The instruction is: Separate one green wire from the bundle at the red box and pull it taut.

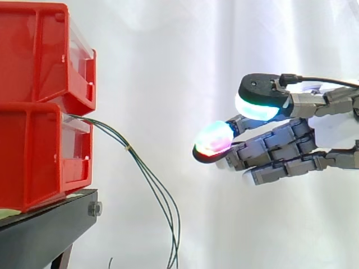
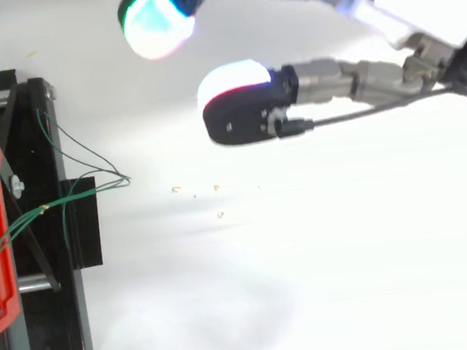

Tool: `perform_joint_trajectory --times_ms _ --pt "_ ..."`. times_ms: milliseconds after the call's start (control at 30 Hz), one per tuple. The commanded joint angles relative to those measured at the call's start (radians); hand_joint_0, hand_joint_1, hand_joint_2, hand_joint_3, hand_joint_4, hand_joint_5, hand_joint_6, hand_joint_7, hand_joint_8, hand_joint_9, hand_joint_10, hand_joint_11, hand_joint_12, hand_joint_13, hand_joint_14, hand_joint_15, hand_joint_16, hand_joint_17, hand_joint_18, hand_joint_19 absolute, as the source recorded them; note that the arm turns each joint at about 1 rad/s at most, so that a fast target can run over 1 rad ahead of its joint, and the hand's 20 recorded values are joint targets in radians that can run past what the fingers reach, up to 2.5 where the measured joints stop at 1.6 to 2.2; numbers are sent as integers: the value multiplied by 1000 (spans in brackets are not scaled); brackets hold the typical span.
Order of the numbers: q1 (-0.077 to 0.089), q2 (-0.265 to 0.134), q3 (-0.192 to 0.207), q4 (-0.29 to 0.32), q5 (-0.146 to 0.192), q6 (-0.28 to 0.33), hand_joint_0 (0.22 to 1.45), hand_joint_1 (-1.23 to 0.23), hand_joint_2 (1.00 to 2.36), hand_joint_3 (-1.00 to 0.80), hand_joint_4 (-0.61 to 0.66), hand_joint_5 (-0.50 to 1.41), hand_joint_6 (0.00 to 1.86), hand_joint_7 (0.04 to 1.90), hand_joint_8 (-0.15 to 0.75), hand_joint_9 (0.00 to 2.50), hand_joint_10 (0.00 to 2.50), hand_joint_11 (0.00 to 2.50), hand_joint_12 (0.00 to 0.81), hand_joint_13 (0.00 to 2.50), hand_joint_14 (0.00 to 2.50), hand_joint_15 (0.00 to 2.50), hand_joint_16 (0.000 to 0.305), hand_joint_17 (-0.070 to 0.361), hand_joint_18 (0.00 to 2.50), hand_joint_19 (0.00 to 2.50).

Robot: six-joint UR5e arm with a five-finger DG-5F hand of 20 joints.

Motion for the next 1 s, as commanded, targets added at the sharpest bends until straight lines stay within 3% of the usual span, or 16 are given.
perform_joint_trajectory --times_ms 0,167,267,333,367,400,500,733,767,833,967 --pt "0 0 0 33 18 -31 514 -576 1004 -439 240 -240 502 762 294 310 2 113 365 147 0 0 57 127 246 126" --pt "2 -1 0 64 -11 -40 516 -571 1004 -441 243 -240 502 761 296 314 4 118 365 155 0 0 57 127 260 132" --pt "3 -29 0 84 -11 -45 516 -569 1004 -440 242 -239 502 761 296 316 1 113 365 158 0 0 56 127 264 133" --pt "3 -67 5 121 -14 -32 516 -568 1005 -442 244 -239 502 762 298 317 2 120 365 160 0 0 56 127 267 143" --pt "3 -67 5 121 -14 -32 516 -568 1005 -440 244 -239 502 762 298 317 2 121 365 161 0 0 56 127 267 142" --pt "6 -121 26 164 -25 0 517 -567 1004 -441 244 -239 502 765 297 318 1 109 365 162 0 0 56 126 268 134" --pt "18 -139 31 182 -35 9 517 -566 1004 -441 244 -239 502 761 298 317 2 116 365 163 0 0 56 126 272 139" --pt "28 -168 31 239 -61 1 518 -567 1004 -440 245 -239 502 758 297 319 2 113 365 172 0 0 56 126 290 134" --pt "32 -202 32 250 -58 6 518 -566 1004 -442 246 -239 502 760 298 320 2 114 364 173 0 0 56 127 293 128" --pt "35 -217 37 268 -60 21 518 -564 1005 -442 245 -239 502 757 297 320 2 113 364 176 0 0 56 127 295 139" --pt "48 -279 84 297 -60 51 519 -562 1004 -443 246 -238 502 759 298 321 2 107 364 180 0 0 56 127 299 141"
